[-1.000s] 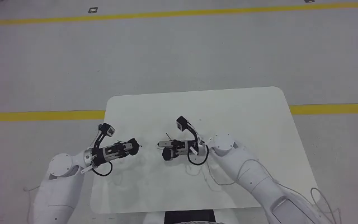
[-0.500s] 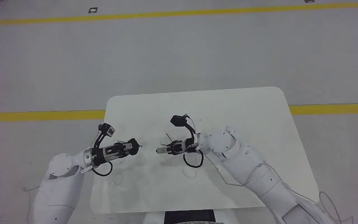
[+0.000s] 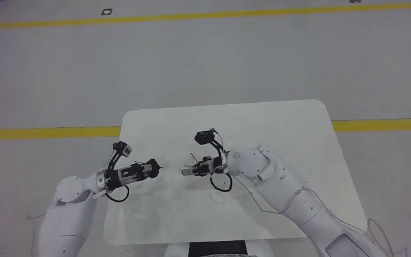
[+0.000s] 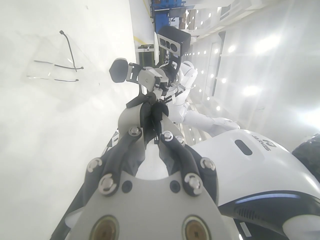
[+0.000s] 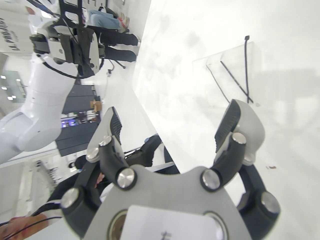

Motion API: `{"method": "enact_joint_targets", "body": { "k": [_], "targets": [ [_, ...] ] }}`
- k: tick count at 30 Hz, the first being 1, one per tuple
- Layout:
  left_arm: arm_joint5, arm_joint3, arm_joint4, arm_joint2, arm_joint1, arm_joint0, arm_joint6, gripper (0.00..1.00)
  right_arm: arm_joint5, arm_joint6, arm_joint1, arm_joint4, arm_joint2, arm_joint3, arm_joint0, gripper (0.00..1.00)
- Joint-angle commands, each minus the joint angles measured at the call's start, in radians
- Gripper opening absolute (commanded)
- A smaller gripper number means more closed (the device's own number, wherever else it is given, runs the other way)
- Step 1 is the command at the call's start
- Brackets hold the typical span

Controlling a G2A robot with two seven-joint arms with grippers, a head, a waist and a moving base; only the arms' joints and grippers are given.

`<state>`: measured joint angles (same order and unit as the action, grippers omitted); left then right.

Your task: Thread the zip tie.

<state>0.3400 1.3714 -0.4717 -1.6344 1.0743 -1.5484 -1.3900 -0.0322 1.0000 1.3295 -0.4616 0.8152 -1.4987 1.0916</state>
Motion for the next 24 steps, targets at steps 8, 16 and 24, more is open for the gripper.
{"method": "enact_joint_targets", "body": {
  "k": [8, 16, 24],
  "targets": [
    [0.000, 0.000, 0.000, 0.000, 0.000, 0.000, 0.000, 0.00, -0.073, 0.099, 0.022, -0.147, -0.100, -0.017, -0.115, 1.00],
    [0.000, 0.000, 0.000, 0.000, 0.000, 0.000, 0.000, 0.00, -0.124, 0.114, 0.076, -0.136, -0.221, 0.060, -0.198, 1.00],
    [0.000, 0.000, 0.000, 0.000, 0.000, 0.000, 0.000, 0.00, -0.193, 0.089, 0.105, -0.165, -0.276, 0.105, -0.220, 1.00]
  ]
}}
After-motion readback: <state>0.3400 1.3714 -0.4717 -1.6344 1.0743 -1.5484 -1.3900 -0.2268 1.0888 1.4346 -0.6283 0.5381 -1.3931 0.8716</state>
